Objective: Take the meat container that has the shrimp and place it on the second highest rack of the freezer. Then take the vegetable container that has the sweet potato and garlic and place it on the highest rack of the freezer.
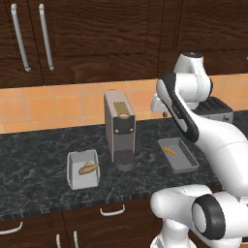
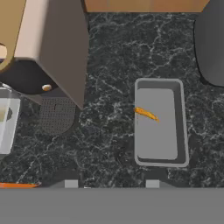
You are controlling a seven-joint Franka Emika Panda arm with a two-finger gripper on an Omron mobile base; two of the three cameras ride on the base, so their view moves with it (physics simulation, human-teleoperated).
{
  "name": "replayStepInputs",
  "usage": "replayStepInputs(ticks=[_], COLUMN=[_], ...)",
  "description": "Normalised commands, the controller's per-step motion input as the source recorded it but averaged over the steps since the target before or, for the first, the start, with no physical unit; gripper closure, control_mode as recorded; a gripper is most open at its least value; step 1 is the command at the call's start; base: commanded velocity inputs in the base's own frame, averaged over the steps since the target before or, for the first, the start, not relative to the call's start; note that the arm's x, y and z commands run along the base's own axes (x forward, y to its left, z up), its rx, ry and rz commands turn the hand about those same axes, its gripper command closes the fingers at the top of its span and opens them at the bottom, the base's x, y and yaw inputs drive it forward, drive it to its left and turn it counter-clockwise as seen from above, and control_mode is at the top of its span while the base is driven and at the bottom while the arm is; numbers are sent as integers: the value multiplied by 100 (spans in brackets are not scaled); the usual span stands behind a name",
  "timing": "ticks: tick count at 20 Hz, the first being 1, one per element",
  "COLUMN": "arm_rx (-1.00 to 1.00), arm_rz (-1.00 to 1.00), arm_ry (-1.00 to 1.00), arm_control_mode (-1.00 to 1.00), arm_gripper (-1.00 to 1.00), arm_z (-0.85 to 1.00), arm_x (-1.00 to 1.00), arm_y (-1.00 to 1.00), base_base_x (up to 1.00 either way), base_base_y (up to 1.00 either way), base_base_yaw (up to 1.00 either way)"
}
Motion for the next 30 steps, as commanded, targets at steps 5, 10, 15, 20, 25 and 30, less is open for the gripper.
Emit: replayStepInputs(ticks=[5,10,15,20,25,30], arm_rx=[2,11,16,45,38,6], arm_rz=[-7,-38,-50,-57,-43,-13], arm_ry=[-8,-1,2,26,18,20], arm_control_mode=[-100,-100,-100,-100,-100,-100], arm_gripper=[-100,-100,-100,-100,-100,-100], arm_z=[0,-25,-50,-61,-58,-68], arm_x=[-43,-83,-60,-49,-5,50], arm_y=[-4,-16,-61,-78,-52,-10], base_base_x=[0,0,0,0,0,0], base_base_y=[0,0,0,0,0,0], base_base_yaw=[0,0,0,0,0,0])
